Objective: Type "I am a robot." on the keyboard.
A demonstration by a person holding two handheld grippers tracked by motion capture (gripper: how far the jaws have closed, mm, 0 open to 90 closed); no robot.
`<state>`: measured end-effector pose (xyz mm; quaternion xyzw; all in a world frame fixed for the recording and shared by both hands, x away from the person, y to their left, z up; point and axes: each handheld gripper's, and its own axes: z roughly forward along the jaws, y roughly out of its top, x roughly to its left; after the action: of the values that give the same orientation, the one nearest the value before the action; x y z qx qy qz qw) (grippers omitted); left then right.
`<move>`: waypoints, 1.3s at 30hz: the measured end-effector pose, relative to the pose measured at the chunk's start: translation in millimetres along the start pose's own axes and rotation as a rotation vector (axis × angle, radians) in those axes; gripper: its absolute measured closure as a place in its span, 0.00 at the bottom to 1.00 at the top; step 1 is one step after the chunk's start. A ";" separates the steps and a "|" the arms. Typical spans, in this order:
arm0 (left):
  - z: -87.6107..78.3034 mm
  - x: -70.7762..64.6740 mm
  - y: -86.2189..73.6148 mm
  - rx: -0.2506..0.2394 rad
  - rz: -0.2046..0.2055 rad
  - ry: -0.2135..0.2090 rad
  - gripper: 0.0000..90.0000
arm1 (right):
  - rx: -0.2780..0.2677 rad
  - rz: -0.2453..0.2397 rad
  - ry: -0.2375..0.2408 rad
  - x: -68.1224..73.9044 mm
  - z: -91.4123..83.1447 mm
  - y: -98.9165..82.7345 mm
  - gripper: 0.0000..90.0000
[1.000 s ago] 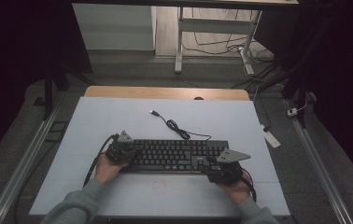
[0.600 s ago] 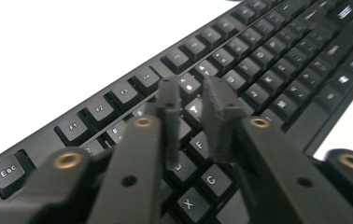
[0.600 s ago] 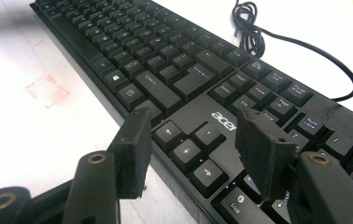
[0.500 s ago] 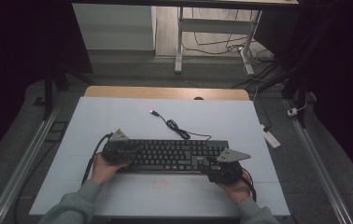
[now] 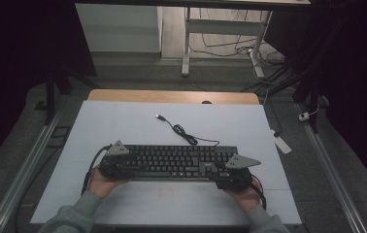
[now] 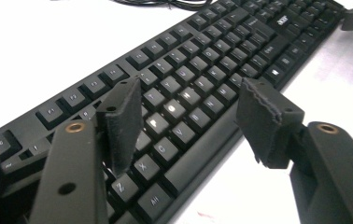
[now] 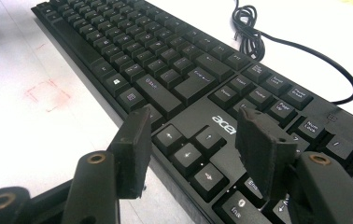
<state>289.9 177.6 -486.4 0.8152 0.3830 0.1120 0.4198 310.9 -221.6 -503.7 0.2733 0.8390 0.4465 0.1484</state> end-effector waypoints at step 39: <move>-2.5 11.2 -7.2 0.031 -0.038 0.002 0.39 | -0.006 -0.059 0.050 17.7 22.9 30.6 0.82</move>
<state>292.4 189.6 -491.9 0.8139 0.4007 0.0990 0.4088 317.9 -182.1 -491.1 0.2369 0.8488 0.4510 0.1413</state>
